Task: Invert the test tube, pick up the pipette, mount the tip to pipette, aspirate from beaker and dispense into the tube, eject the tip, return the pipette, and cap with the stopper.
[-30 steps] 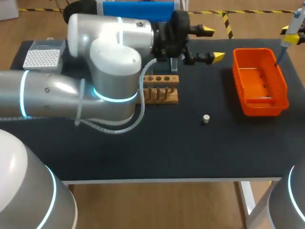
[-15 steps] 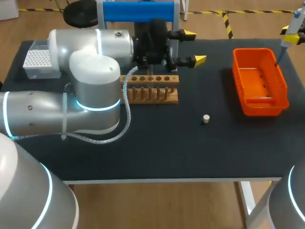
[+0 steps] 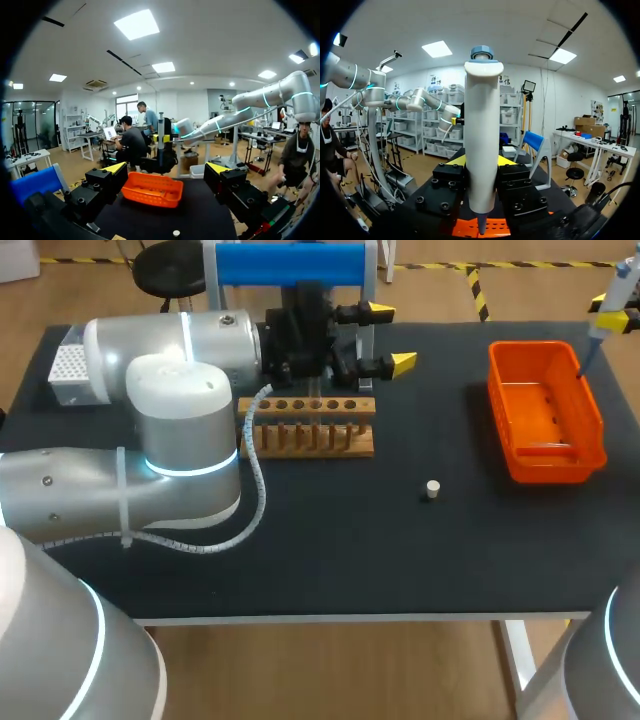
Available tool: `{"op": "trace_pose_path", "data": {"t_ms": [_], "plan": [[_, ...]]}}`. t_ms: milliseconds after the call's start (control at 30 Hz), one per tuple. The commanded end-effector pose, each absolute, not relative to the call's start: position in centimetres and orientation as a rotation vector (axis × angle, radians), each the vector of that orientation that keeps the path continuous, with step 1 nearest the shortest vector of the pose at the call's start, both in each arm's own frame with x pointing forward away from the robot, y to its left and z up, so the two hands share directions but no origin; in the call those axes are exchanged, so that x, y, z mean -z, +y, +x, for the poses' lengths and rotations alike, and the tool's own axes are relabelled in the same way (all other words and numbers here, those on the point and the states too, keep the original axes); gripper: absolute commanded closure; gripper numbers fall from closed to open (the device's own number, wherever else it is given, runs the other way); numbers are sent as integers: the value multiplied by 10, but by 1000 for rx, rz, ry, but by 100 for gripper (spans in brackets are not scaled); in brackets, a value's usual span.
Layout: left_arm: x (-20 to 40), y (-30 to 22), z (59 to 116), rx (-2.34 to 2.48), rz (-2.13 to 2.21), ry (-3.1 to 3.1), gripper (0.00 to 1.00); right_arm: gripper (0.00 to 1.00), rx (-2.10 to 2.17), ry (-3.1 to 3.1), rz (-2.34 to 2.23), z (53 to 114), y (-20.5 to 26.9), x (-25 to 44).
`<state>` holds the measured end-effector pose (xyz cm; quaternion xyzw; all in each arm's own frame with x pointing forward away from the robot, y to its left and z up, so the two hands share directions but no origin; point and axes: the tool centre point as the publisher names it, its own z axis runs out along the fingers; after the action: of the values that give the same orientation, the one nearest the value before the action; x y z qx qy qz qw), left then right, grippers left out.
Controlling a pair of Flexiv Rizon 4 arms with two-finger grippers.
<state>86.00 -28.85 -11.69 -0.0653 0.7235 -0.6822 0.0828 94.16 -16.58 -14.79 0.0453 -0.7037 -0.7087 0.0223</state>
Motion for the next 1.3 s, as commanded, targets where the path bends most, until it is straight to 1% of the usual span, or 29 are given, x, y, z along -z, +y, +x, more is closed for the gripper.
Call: {"op": "trace_pose_path", "data": {"t_ms": [33, 800, 1300], "plan": [[119, -288, 859, 2089, -204, 2111, 0, 100, 2190, -2181, 145, 943, -167, 147], [119, -287, 858, 2086, -218, 2111, 0, 100, 2190, -2181, 145, 943, -167, 147], [119, -287, 858, 2086, -218, 2111, 0, 100, 2225, -2247, 122, 886, -83, 153]]}}
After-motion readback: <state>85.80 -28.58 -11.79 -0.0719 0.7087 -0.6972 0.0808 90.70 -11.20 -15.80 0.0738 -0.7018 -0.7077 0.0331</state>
